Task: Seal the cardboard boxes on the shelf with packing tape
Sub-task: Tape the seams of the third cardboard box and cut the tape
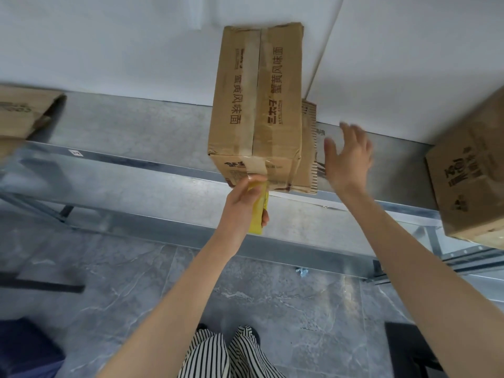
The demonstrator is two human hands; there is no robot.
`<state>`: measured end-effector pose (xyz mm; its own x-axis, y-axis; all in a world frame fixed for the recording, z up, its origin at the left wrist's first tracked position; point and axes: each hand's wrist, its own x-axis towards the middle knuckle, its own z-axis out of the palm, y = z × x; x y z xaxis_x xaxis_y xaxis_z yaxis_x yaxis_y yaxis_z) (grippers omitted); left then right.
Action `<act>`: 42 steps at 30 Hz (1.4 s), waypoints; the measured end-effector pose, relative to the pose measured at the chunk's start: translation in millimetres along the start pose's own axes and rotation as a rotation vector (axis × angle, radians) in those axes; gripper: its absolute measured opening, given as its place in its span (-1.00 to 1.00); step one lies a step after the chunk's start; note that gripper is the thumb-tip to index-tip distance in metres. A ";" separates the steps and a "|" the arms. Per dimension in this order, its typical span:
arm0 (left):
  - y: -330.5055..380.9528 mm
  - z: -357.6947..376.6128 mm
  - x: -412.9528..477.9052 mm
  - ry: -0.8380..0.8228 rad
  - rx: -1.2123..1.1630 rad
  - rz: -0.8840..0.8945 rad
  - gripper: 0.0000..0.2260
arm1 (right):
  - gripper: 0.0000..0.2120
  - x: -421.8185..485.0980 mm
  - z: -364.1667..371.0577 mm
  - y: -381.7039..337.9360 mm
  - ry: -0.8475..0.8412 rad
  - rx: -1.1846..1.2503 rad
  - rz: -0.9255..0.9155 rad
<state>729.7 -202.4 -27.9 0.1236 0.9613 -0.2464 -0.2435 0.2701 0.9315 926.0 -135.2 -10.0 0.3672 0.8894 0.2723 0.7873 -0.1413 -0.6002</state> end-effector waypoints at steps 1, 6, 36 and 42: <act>0.3 0.5 0.1 0.003 0.002 0.000 -0.77 | -0.57 -5.7 -8.2 -23.3 0.107 0.162 -0.136; 0.8 2.0 0.2 0.008 0.007 0.005 -0.75 | -0.43 -35.7 -24.2 -89.4 -0.108 -0.092 -0.781; 43.2 -35.8 -44.6 -0.066 0.264 0.112 -0.77 | -0.31 -64.4 -36.8 -100.3 -0.216 -0.423 -0.745; 51.1 -35.4 -48.4 -0.147 0.353 0.122 -0.79 | -0.82 -100.0 -38.3 -116.5 -0.276 -0.061 -0.760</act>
<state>677.2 -233.1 22.1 0.2565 0.9602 -0.1109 0.0775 0.0939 0.9926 816.6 -224.4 61.5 -0.4083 0.8257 0.3892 0.8010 0.5286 -0.2812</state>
